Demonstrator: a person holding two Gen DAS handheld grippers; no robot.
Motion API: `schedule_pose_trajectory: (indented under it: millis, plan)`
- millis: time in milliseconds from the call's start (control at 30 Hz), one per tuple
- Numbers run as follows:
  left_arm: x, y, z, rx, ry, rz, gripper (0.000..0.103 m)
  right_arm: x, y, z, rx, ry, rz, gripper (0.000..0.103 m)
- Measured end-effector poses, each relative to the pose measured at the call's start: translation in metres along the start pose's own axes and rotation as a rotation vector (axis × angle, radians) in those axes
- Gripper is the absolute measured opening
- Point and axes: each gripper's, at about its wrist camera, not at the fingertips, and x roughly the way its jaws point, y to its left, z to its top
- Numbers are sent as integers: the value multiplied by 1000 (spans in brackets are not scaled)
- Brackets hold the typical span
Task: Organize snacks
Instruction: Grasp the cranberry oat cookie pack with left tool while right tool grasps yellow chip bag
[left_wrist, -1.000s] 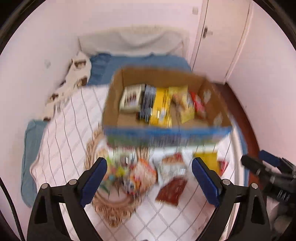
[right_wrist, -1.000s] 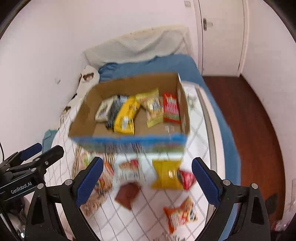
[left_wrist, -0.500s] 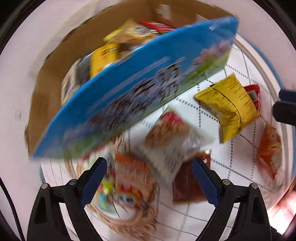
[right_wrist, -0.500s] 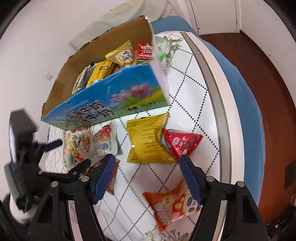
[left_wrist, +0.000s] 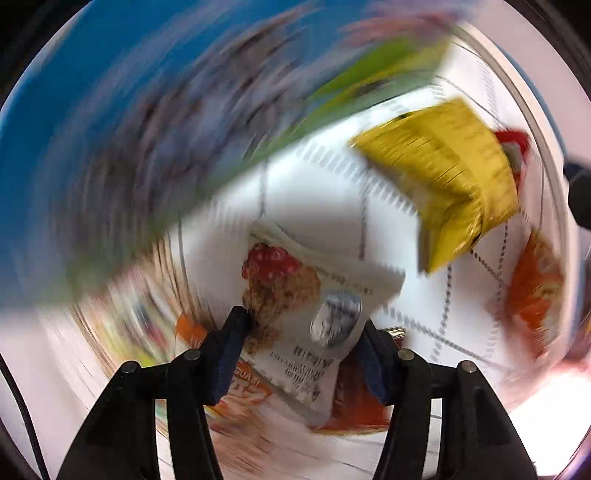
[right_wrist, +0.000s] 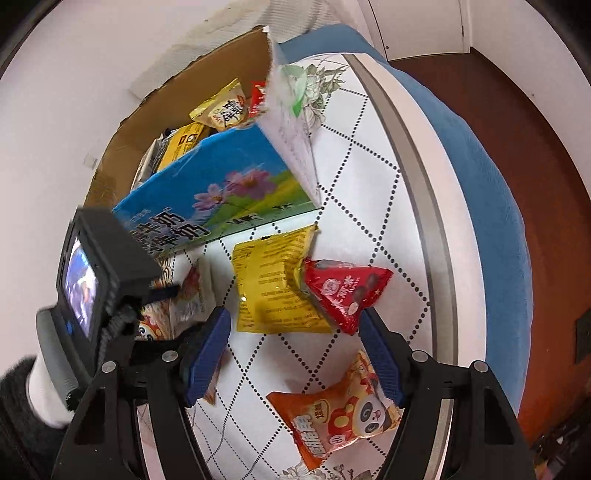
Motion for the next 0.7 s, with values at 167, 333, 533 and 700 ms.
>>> schedule_pose_trajectory:
  millis: [167,333,533,700]
  plan:
    - [16,53,-37,-387,69,-237,55,20,19,10,-44,16,-20,74]
    - [14,75,-44,-433,46,-339,57,56,47,20,-164,43,-124,74]
    - [-6,78,-43,-337,31,-310,59,63,64,12,-269,100,-154,50]
    - [12,55,-49,-350,50,-321,59,63,65,-16,-274,215,-73,49]
